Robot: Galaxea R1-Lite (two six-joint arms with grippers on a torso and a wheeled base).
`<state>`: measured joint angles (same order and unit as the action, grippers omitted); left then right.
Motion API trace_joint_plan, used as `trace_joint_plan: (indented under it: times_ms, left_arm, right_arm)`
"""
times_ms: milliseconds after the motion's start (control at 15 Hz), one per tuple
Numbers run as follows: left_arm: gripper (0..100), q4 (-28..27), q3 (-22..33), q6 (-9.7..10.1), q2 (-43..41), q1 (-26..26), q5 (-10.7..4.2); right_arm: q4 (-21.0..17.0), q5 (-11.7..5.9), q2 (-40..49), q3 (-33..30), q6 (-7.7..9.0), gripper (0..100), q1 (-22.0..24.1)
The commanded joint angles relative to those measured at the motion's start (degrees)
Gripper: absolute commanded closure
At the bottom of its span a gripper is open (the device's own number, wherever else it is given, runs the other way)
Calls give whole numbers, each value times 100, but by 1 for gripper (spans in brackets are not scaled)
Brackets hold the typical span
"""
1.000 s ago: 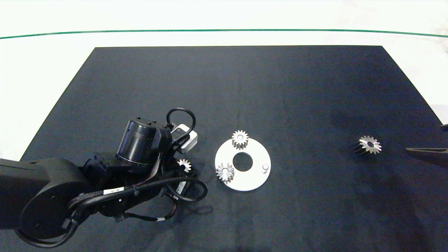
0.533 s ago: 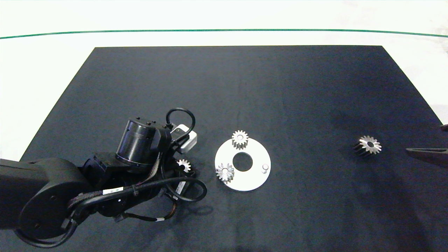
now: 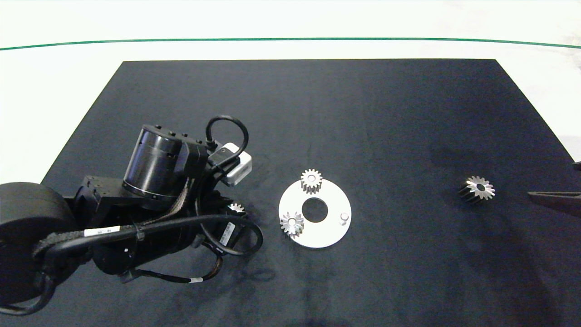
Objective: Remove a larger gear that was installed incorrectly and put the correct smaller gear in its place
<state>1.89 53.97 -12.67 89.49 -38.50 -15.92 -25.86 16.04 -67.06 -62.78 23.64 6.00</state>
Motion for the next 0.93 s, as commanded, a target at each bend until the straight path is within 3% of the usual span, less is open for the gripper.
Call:
trace_joint_plan:
  times_ms: [67, 800, 867, 933]
  left_arm:
    - [75, -374, 448, 1, -274, -255, -8]
    - [75, -391, 299, 168, -309, -228, -8]
    - [0, -382, 281, 168, -309, -228, -8]
    - [0, -382, 290, 168, -309, -228, -8]
  right_arm:
    - [-16, 22, -9, -6, 18, 0, 33]
    - [-16, 30, -35, 99, 27, 0, 86]
    - [-16, 39, -26, 108, 18, 0, 86]
    - [-16, 48, -26, 117, 18, 0, 95]
